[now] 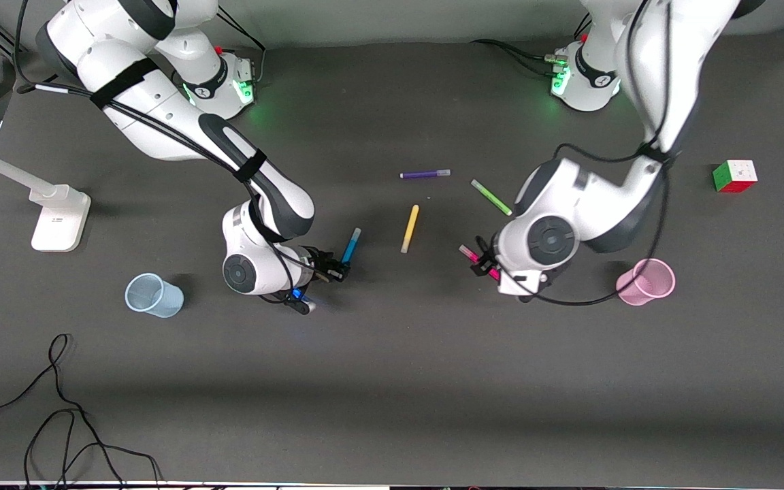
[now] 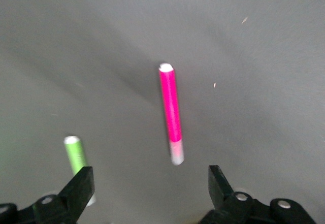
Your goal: Place pink and blue markers in matching cups
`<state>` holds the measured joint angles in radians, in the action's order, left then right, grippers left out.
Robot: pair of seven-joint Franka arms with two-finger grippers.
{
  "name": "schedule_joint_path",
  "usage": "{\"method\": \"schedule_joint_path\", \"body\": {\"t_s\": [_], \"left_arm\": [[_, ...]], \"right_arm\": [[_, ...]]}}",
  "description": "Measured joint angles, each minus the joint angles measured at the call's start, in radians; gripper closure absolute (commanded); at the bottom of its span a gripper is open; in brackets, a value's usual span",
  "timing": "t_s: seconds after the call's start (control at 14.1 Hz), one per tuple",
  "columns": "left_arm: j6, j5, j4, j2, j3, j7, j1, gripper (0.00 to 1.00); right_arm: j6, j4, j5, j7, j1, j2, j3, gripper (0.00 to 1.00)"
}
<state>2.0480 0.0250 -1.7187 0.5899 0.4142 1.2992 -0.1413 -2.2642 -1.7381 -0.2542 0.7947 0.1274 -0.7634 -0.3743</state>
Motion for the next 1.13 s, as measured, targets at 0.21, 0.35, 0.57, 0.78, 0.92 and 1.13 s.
{"method": "schedule_joint_path", "body": {"t_s": [0.21,0.35,0.57,0.78,0.92,1.13], "left_arm": [[0.171,0.000,-0.065,0.070,0.000,0.039,-0.017,0.02],[0.189,0.001,-0.071,0.092,-0.001,0.040,-0.017,0.06],[0.204,0.002,-0.077,0.095,-0.002,0.041,-0.017,0.50],[0.207,0.002,-0.080,0.095,-0.002,0.042,-0.017,0.70],[0.208,0.002,-0.081,0.095,-0.003,0.042,-0.016,0.72],[0.211,0.002,-0.082,0.095,-0.006,0.042,-0.013,0.92]], "right_arm": [[0.000,0.002,0.000,0.003,0.000,0.000,0.000,1.00],[0.000,0.005,0.000,0.003,0.000,0.000,0.000,1.00],[0.051,0.029,0.004,0.003,-0.005,0.030,0.004,1.00],[0.160,0.035,0.074,0.003,-0.034,0.169,0.024,1.00],[0.188,0.009,0.130,-0.018,-0.056,0.290,0.064,1.00],[0.190,-0.058,0.159,-0.187,-0.067,0.444,0.183,1.00]]}}
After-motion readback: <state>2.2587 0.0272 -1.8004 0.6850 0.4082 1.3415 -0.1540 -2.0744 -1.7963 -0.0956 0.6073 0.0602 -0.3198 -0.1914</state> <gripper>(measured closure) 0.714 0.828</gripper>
